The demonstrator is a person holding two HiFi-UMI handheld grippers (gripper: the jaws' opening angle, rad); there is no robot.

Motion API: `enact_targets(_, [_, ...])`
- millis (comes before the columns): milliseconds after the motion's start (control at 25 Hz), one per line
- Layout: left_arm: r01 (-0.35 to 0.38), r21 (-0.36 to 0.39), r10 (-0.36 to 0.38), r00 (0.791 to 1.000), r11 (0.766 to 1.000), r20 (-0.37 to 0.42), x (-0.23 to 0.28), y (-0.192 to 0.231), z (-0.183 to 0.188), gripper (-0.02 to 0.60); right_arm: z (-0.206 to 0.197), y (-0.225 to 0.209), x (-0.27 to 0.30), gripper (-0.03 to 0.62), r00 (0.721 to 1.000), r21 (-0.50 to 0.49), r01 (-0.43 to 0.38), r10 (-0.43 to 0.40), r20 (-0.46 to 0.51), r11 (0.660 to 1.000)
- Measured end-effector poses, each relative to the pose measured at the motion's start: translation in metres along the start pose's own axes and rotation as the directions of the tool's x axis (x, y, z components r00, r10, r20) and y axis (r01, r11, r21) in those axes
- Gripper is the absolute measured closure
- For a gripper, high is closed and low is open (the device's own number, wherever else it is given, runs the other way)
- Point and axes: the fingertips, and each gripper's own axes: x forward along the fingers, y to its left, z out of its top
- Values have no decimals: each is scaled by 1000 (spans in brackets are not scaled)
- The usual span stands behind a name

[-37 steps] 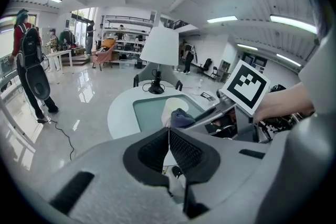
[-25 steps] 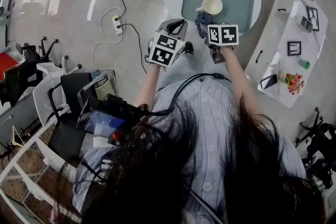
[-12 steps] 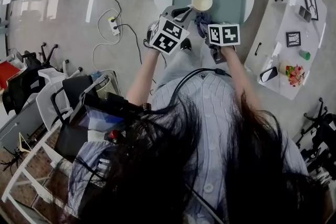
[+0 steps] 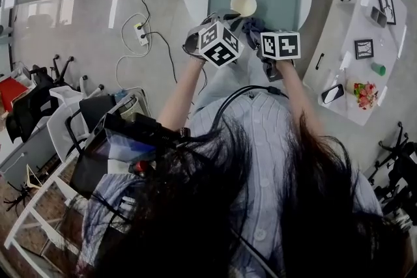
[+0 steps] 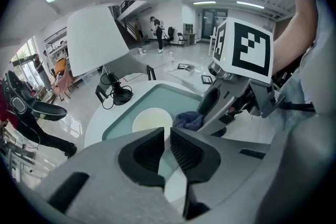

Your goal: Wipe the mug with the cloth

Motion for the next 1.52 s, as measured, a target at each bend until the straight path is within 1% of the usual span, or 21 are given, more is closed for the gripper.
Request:
enact_targets(120, [9,12,-9,1000,1000,-26,7,-2,-1,561,2,-2,-1,496,1000,5,-2,2,0,1000])
enact_targets(280, [21,-6,-21,998,1000,-67,30,-8,3,560,8,-26,-4,496,1000,5,-4,4,-5,1000])
enact_targets(480, [-1,5,1,994,1000,-112,58,-14,8,560,15,-56,-6,496,1000,-12,-9,9,-11,1000])
enact_targets(560, [-13,12,15,993,1000,-117,57,-13,8,560,19,-55,-7,496,1000,-26,-5,4,-15,1000])
enact_targets(680, [-18,-17,16,992,1000,-129,58,-12,10,558,27,-54,-7,496,1000,-46,-8,7,-21,999])
enact_targets(800, [-30,-45,23,987,999,-161,61,-11,9,558,34,-53,-7,496,999,-77,-14,12,-33,997])
enact_targets(960, [-59,-52,46,973,997,-225,71,-10,2,558,39,-55,-4,496,998,-122,-16,8,-61,992])
enact_targets(1040, [-75,-60,59,969,995,-241,73,-8,1,558,39,-54,-2,496,997,-128,-24,15,-72,991])
enact_targets(1120, [-77,-63,58,966,995,-251,74,-7,0,560,40,-54,-2,496,997,-132,-30,20,-77,991])
enact_targets(1240, [-56,-49,41,965,997,-259,74,-8,-1,560,41,-55,-2,496,996,-139,-37,26,-83,990])
enact_targets(1320, [-32,-19,26,963,999,-270,74,-8,-1,560,42,-55,-1,496,996,-148,-42,29,-90,988])
enact_targets(1440, [16,41,-4,960,999,-281,75,-10,-1,560,44,-56,-1,496,995,-159,-49,34,-96,986])
enact_targets(1520, [59,53,-42,961,997,-274,74,-11,0,560,47,-56,-2,496,995,-164,-51,36,-96,985])
